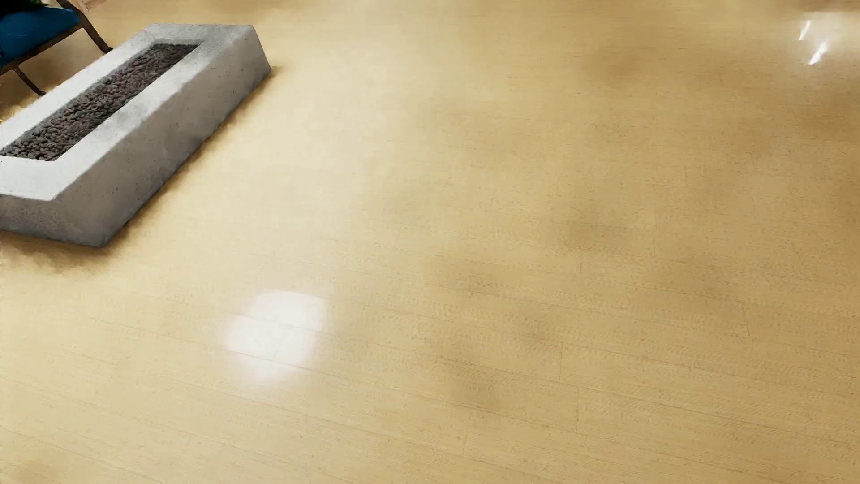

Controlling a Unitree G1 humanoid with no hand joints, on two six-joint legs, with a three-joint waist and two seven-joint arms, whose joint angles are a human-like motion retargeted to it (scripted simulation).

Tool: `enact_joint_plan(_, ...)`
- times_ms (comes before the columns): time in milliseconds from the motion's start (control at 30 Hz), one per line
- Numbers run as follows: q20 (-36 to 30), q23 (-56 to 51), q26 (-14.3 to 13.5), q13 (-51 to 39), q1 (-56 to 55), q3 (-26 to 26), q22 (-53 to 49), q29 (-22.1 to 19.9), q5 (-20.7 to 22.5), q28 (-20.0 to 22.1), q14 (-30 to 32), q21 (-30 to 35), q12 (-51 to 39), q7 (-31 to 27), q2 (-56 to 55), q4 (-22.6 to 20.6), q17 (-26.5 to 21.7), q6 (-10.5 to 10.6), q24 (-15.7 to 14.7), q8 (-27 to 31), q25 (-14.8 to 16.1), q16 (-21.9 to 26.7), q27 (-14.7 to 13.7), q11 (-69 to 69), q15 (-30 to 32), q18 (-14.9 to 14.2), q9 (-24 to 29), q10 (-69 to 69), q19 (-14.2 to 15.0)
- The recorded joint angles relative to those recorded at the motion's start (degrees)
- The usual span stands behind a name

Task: Face back

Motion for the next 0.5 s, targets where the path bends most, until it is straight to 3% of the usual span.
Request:
enact_joint_plan(67, 0.5, -0.8, -1.1, -4.9, 1.5, 1.7, -1.4, 1.1, 1.5, -1.1, -1.8, 1.1, 1.0, -1.1, 0.4, 1.7, -1.9, 0.9, -1.3, 1.3, -1.3, -0.4, -0.1, 0.3, -0.8, 0.1, 0.0, -12.9, 0.8)
enact_joint_plan(133, -0.4, -1.0, -0.7, -10.9, 6.3, 2.4, -0.6, 1.0, 2.5, -2.1, 3.4, 2.4, 1.9, -2.8, 1.1, 0.9, -2.8, 1.1, -0.9, 3.5, -2.3, -1.7, 0.7, -1.5, -0.4, -1.6, -0.3, -26.9, 1.8)
enact_joint_plan(200, -2.8, -2.9, 0.3, -15.2, 10.7, 2.2, 2.6, 0.2, 3.2, -4.8, -1.9, 2.5, 1.3, 0.4, 1.1, 1.4, -3.1, 1.2, 1.1, 5.6, -2.3, -1.9, 0.1, -1.7, -0.1, 1.1, -0.5, -31.3, 2.9)
enact_joint_plan(300, -6.5, -10.4, 1.4, -14.9, 14.9, 2.2, 7.7, -4.3, 1.4, -9.4, -1.2, -1.7, -1.8, 4.9, 1.3, -0.9, -2.4, 0.5, 4.0, 8.5, 0.2, -2.7, -2.2, -2.8, 1.4, 4.7, -0.7, -35.7, 5.3)
enact_joint_plan(400, -5.7, -16.9, 0.3, -10.0, 17.3, 2.2, 6.7, -5.4, -2.2, -7.2, -1.4, -2.5, -3.2, 8.7, 0.3, -4.4, -0.8, -1.4, 4.1, 11.8, 2.1, -3.9, -6.4, -2.1, 2.0, 5.7, -0.6, -37.5, 7.6)
enact_joint_plan(500, -4.6, -15.2, -1.4, -5.9, 19.7, 2.0, 4.8, 0.8, -6.9, -3.0, -1.6, 0.0, -3.8, 11.3, -2.2, -9.3, -1.3, -3.7, 2.7, 15.5, -1.1, -5.2, -5.9, 1.1, 2.7, 7.5, -0.1, -40.8, 9.5)
